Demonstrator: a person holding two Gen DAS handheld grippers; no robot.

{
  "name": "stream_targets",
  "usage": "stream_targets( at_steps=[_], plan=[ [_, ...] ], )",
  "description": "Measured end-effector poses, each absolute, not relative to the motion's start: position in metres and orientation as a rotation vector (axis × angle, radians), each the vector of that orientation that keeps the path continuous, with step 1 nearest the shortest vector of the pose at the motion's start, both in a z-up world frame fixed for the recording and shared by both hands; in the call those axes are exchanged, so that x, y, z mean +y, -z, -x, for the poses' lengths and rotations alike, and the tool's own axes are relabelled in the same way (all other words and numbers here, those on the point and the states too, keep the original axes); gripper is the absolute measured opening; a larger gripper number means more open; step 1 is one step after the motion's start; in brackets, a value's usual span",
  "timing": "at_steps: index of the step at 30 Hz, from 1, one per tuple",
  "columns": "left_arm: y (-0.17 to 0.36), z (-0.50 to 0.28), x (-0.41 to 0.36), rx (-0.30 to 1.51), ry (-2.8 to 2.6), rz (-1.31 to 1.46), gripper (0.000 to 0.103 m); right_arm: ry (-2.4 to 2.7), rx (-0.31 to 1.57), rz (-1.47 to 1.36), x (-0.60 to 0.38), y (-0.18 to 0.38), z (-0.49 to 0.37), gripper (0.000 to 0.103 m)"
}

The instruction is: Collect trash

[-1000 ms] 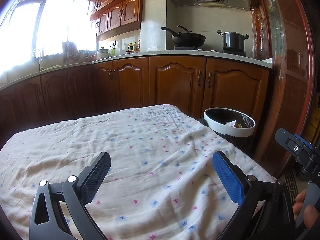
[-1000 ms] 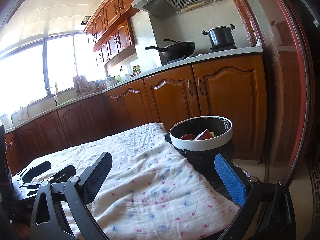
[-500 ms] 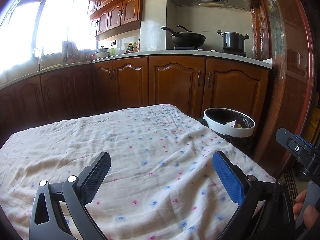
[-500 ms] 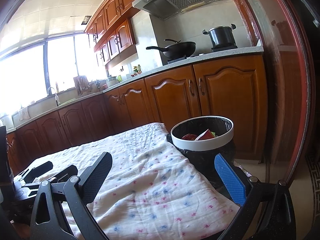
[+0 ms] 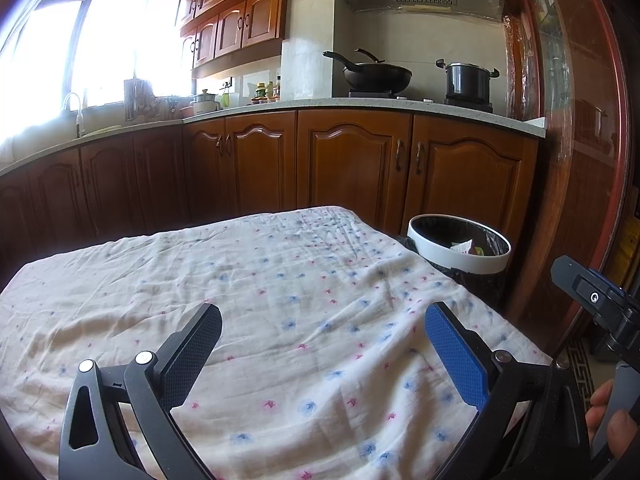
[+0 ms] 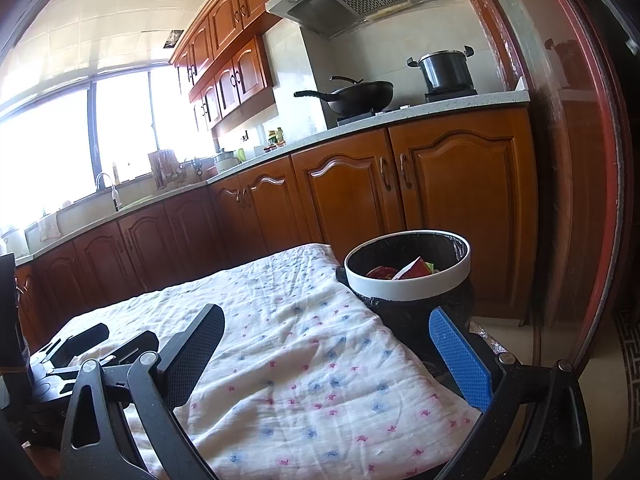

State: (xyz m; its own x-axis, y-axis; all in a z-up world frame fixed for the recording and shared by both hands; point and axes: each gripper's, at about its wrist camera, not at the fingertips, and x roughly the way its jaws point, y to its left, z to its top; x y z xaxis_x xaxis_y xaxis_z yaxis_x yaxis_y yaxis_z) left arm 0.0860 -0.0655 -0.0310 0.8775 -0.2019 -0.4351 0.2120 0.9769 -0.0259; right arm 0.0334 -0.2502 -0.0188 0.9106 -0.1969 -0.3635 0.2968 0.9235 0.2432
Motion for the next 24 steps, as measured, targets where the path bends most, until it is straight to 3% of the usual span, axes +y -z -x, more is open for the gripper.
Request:
stream_targets(
  at_steps=[24],
  plan=[
    [0.0352,-0.0905,-0.0707,0.474,0.212,0.003,0.102,0.250,0.363,-0.320,-0.2521,0.0274,-0.0432,0.103]
  ],
)
